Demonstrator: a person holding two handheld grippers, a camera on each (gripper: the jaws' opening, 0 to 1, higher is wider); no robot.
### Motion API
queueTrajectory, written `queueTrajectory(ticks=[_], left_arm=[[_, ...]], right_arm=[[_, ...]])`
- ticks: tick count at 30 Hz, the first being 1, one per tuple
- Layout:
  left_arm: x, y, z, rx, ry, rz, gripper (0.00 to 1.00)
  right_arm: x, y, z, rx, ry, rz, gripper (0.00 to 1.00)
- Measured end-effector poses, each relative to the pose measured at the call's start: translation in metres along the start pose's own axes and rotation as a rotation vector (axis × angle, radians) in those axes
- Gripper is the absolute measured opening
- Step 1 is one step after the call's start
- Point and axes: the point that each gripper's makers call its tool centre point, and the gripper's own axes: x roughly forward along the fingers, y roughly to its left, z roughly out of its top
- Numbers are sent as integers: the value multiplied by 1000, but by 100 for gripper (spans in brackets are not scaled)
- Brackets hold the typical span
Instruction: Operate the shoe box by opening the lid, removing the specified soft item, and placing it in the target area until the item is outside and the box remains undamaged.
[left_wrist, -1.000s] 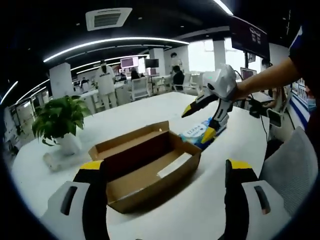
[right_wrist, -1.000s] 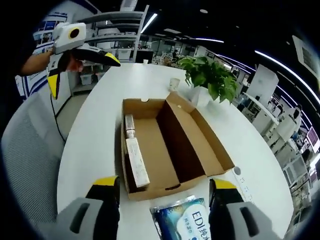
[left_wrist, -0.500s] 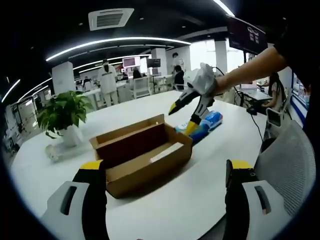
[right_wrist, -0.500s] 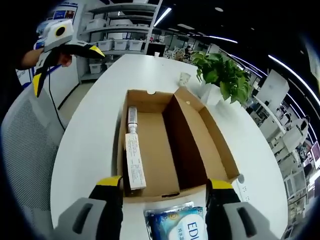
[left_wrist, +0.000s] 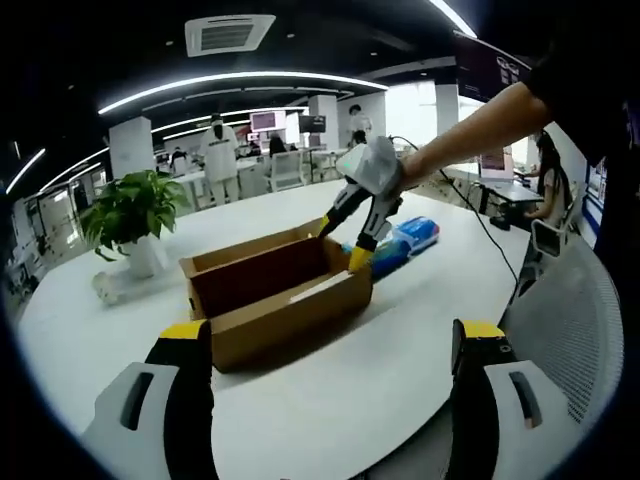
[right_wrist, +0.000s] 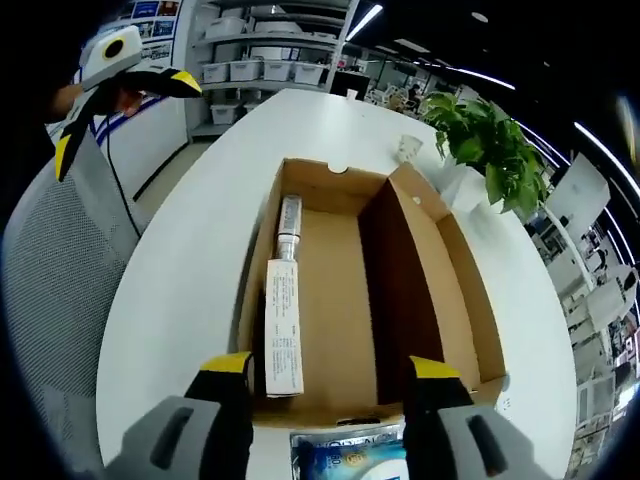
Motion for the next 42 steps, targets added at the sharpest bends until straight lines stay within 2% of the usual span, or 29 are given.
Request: queueTrajectory(ticks=[7, 13, 18, 26, 33, 42], left_arm=[[-6, -5, -12, 39, 9, 11, 98], [-6, -11, -23, 10, 18, 14, 98], [-7, -20, -30, -6, 17, 8, 97], [-8, -16, -28, -12, -8, 26, 96], [-13, -20, -37, -15, -6, 22, 96], [-11, -23, -42, -27, -19, 18, 94]], right_arm=[[16, 3, -1, -9, 33, 46, 50], [28, 6, -1, -8, 43, 81, 42], [36, 8, 3, -14, 40, 94, 39], [47, 17, 12, -58, 35, 116, 29], [53, 23, 16, -85, 39, 130, 19], [54, 26, 14, -78, 54, 137, 17]])
